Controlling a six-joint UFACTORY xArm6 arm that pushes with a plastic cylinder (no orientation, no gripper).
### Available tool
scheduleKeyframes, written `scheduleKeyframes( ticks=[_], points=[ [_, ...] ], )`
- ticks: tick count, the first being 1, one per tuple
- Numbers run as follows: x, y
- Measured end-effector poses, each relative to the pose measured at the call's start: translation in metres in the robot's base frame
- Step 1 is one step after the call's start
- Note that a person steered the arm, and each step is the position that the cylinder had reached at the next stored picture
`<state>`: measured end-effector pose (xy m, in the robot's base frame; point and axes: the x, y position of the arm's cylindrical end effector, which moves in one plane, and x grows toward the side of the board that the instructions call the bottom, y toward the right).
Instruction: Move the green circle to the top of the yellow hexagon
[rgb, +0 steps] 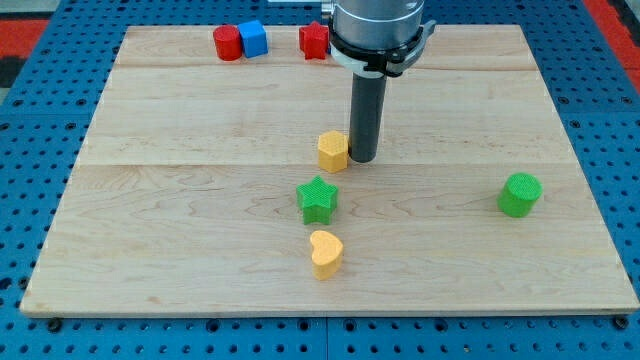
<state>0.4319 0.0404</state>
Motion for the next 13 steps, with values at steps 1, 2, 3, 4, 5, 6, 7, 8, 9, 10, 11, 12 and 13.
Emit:
scheduleKeyframes(
  ticks=[1, 2, 3, 4, 5, 6, 7, 8, 9, 10, 11, 12, 13],
  points=[
    [-0.003, -0.029],
    [-0.003, 0.009],
    [-0.001, 0.057],
    [0.054, 0.046],
    [0.121, 0.117],
    [0.078, 0.197],
    [0.015, 0.172],
    [-0.042, 0.115],
    [-0.085, 0.046],
    [-0.09, 0.098],
    [-0.07, 0.132],
    [-0.07, 0.073],
    [-0.05, 0.097]
  ],
)
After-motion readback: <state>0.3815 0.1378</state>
